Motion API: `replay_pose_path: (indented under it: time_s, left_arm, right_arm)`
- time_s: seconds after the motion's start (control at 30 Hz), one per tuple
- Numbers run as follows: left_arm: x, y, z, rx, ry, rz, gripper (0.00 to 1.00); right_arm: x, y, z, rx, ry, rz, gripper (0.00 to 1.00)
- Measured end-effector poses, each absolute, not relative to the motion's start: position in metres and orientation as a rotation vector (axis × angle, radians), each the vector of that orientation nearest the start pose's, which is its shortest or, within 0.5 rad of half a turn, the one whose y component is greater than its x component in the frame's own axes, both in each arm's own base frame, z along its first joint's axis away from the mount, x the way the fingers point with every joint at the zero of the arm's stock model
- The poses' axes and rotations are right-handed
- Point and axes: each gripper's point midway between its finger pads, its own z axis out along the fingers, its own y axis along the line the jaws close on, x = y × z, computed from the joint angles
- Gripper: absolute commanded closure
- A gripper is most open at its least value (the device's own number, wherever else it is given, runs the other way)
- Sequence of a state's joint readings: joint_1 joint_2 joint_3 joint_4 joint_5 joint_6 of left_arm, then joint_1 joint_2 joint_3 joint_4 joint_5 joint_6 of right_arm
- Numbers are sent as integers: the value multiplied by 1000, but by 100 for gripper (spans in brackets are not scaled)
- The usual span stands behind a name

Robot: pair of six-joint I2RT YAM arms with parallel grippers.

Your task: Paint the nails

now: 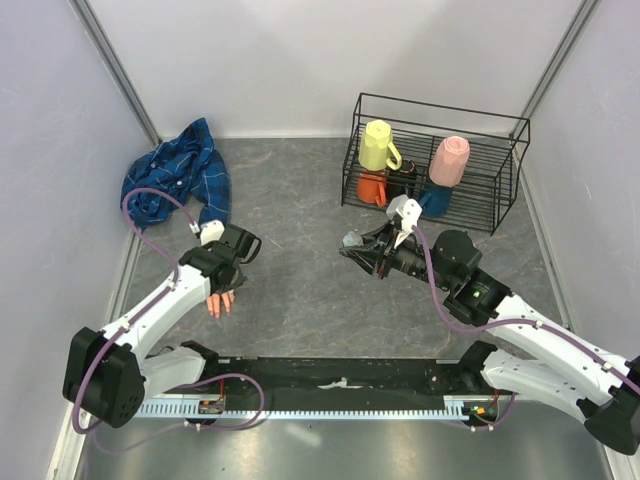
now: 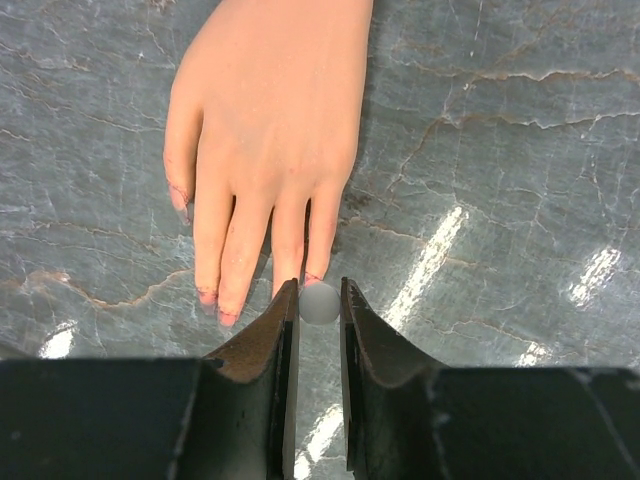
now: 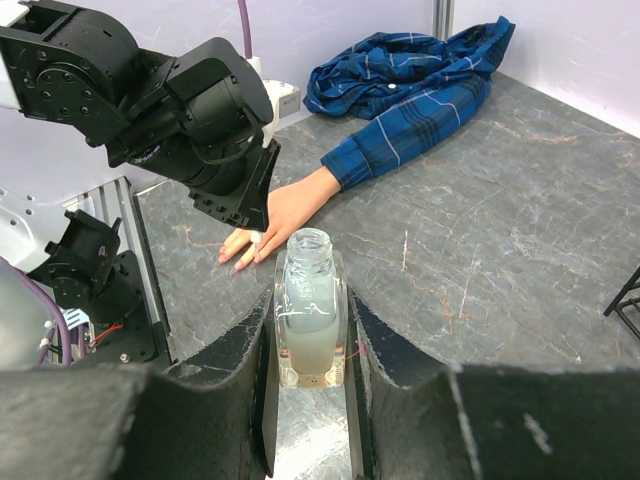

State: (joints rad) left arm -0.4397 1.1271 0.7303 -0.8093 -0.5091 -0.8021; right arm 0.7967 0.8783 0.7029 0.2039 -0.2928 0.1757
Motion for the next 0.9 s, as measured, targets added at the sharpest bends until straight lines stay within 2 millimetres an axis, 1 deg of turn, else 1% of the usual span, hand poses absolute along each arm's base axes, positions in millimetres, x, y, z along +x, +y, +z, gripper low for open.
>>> replay_pose_path:
  time_s: [0.13,0.23,0.47,0.9]
  left_arm:
    - [217,-38,74,-578,2486,258,98]
    - [215,-38,76,-581,2480,242,98]
    - [216,-38,77,-594,2473,235,98]
    - [212,-32,69,-619,2489,309,98]
  right_arm:
    - [200,287,298,-725,1464,983,100]
    - [200,287,297,-726,1467,983,100]
    - [201,287,297,-726,1467,983,100]
    - [200,287,297,-727,1467,985,100]
